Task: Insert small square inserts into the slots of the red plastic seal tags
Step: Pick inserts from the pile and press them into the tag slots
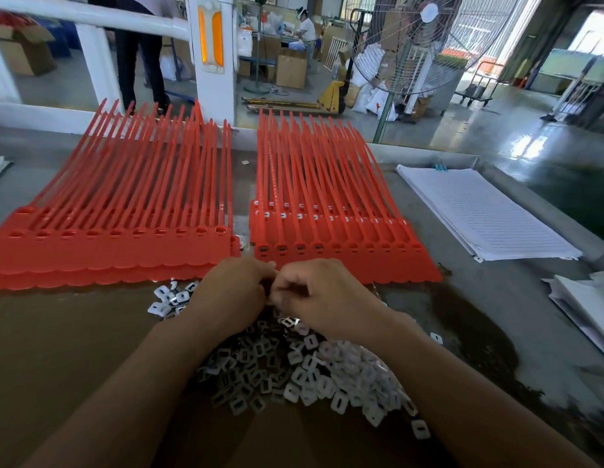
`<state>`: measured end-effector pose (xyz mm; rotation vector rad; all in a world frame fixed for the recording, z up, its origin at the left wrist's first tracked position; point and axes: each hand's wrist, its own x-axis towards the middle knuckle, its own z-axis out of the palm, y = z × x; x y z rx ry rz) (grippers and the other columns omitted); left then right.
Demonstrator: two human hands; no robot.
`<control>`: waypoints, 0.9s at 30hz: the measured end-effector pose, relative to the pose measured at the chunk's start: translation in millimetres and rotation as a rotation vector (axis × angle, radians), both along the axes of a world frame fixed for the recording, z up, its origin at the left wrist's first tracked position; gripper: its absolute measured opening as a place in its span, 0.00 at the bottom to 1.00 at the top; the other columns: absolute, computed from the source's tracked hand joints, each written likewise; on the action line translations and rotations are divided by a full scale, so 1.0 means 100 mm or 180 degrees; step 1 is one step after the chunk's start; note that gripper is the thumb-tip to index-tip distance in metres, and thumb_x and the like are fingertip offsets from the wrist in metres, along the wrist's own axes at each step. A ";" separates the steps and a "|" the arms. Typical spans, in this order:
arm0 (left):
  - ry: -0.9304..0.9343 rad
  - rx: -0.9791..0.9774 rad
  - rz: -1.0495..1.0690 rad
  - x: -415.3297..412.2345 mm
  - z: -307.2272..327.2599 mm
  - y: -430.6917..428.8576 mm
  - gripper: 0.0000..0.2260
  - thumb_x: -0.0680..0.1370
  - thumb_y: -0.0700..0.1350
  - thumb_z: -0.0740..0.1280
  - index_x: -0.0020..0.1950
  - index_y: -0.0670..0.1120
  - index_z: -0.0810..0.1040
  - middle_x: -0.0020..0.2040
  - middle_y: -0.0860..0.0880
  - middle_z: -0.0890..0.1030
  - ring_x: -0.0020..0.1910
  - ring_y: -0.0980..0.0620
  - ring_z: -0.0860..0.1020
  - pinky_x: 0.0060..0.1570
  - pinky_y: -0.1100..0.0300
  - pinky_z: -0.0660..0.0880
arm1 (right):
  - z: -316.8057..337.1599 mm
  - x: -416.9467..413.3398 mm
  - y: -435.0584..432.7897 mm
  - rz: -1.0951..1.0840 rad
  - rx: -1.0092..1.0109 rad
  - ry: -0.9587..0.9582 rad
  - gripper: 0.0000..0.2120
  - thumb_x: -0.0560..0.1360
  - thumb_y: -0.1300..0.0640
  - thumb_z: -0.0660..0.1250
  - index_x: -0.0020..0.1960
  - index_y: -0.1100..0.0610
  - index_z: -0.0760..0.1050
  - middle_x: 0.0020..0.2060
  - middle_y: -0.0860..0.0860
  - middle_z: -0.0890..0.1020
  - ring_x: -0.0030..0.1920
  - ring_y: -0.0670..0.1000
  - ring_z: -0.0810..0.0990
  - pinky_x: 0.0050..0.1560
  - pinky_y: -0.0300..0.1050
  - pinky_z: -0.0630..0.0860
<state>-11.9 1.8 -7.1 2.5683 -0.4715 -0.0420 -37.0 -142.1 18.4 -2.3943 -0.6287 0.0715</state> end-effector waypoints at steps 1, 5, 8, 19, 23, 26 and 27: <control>0.0006 0.0006 0.0003 0.00 0.00 0.00 0.18 0.73 0.35 0.60 0.56 0.51 0.80 0.61 0.50 0.78 0.60 0.49 0.74 0.57 0.58 0.69 | 0.00 0.00 -0.01 -0.0064 0.0055 0.0023 0.06 0.75 0.58 0.65 0.43 0.58 0.79 0.38 0.51 0.83 0.36 0.44 0.78 0.38 0.35 0.72; 0.0094 0.0000 0.0042 0.00 0.02 -0.02 0.19 0.73 0.36 0.59 0.59 0.53 0.78 0.65 0.51 0.74 0.64 0.51 0.71 0.62 0.57 0.67 | 0.00 0.04 -0.05 -0.0268 0.0283 0.0207 0.07 0.74 0.57 0.67 0.39 0.56 0.80 0.34 0.52 0.83 0.33 0.44 0.80 0.36 0.33 0.74; 0.0135 0.0096 0.0033 0.01 0.02 -0.02 0.22 0.73 0.35 0.59 0.62 0.53 0.76 0.68 0.53 0.70 0.67 0.52 0.67 0.65 0.58 0.64 | 0.02 0.07 -0.11 -0.0383 0.0617 0.0542 0.05 0.73 0.59 0.69 0.38 0.56 0.80 0.31 0.50 0.83 0.29 0.42 0.80 0.31 0.31 0.74; 0.0192 0.0215 0.0154 0.00 0.02 -0.03 0.27 0.72 0.31 0.56 0.67 0.52 0.70 0.70 0.57 0.66 0.70 0.53 0.62 0.69 0.57 0.59 | -0.02 0.19 -0.26 -0.0974 0.0596 0.0374 0.08 0.74 0.58 0.66 0.36 0.55 0.77 0.27 0.49 0.81 0.27 0.45 0.81 0.27 0.30 0.72; 0.0162 0.0223 0.0130 0.00 0.02 -0.03 0.26 0.72 0.32 0.56 0.67 0.52 0.70 0.70 0.56 0.66 0.70 0.53 0.63 0.69 0.55 0.59 | -0.03 0.26 -0.34 -0.1175 0.0621 0.0402 0.07 0.71 0.59 0.70 0.35 0.57 0.79 0.26 0.50 0.81 0.27 0.46 0.81 0.27 0.33 0.74; 0.0145 0.0247 0.0125 -0.01 0.02 -0.03 0.26 0.72 0.32 0.56 0.67 0.52 0.70 0.70 0.57 0.66 0.70 0.52 0.62 0.70 0.55 0.58 | -0.03 0.35 -0.38 -0.1288 0.0195 0.0082 0.10 0.74 0.54 0.67 0.36 0.56 0.77 0.28 0.49 0.81 0.27 0.44 0.80 0.32 0.36 0.77; 0.0133 0.0261 0.0120 -0.01 0.02 -0.02 0.27 0.73 0.32 0.56 0.68 0.52 0.69 0.70 0.57 0.65 0.70 0.52 0.61 0.70 0.56 0.58 | -0.03 0.38 -0.40 -0.1359 0.0084 0.0005 0.10 0.75 0.53 0.65 0.38 0.57 0.76 0.30 0.49 0.81 0.28 0.44 0.80 0.35 0.38 0.78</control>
